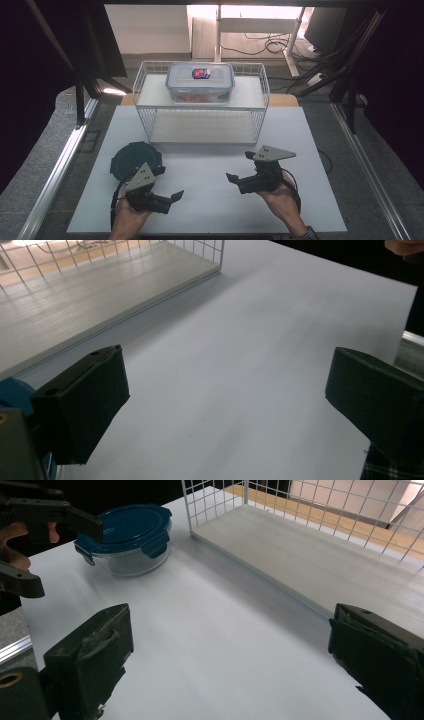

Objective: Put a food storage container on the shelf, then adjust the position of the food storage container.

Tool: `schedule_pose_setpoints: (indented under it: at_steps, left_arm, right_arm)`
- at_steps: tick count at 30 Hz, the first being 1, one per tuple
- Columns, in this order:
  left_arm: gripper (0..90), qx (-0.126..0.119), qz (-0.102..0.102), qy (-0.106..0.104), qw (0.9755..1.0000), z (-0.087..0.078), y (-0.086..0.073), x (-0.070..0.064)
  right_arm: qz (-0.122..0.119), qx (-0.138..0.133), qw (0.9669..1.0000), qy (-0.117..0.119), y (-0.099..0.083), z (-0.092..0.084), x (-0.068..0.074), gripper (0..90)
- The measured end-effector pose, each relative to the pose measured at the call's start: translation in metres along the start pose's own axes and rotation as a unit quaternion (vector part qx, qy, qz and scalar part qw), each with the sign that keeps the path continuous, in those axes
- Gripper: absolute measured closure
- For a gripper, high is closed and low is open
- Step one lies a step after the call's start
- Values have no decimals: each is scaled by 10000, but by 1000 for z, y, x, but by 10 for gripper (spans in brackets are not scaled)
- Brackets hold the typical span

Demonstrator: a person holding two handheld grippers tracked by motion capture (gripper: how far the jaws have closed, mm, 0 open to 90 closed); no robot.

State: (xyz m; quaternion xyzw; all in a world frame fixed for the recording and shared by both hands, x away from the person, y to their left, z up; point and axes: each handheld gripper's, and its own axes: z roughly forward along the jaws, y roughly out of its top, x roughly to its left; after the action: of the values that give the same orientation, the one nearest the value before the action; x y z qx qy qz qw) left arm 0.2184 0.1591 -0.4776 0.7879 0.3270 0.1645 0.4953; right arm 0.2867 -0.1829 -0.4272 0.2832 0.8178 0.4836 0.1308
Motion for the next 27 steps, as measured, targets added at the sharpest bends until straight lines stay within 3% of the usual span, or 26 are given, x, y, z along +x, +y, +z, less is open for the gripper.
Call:
schedule_pose_setpoints:
  at_steps: [6,14,19,22,27]
  left_arm:
    - [31,188,153,41,9997,5,-14,-12]
    - [33,401,52,53,9992,10,-35,-17]
    - [48,598,384,250,9972,16,-40,-22]
    - [45,625,308,175,9974,18,-41,-21]
    - [30,630,57,60,9980,17,-41,-17]
  right_arm:
    - [-5,25,10000,-14,-19,-2,10,40]
    - [53,-48,9999,-88,-49,-8,20,36]
    - [110,-26,9999,-68,-67,-7,24,35]
    - [123,124,9998,-93,-74,-4,24,34]
    - [164,156,9997,-73,-77,-3,23,31]
